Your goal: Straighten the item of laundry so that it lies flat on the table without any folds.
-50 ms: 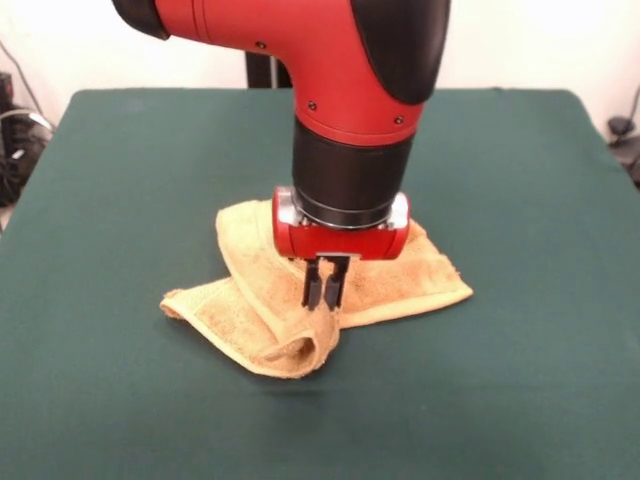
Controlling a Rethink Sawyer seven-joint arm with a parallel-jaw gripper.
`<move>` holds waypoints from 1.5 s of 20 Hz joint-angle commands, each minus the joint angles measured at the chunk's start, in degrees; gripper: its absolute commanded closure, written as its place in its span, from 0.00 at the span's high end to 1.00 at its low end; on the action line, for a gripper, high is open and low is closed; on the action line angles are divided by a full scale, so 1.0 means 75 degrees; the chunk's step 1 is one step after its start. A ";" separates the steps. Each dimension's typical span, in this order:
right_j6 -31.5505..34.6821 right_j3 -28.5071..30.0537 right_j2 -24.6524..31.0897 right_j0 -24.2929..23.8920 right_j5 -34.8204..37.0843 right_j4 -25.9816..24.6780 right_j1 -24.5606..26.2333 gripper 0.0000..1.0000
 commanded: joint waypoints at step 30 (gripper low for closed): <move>0.0029 -0.0117 0.0618 -0.0136 0.1232 -0.0213 0.0310 0.00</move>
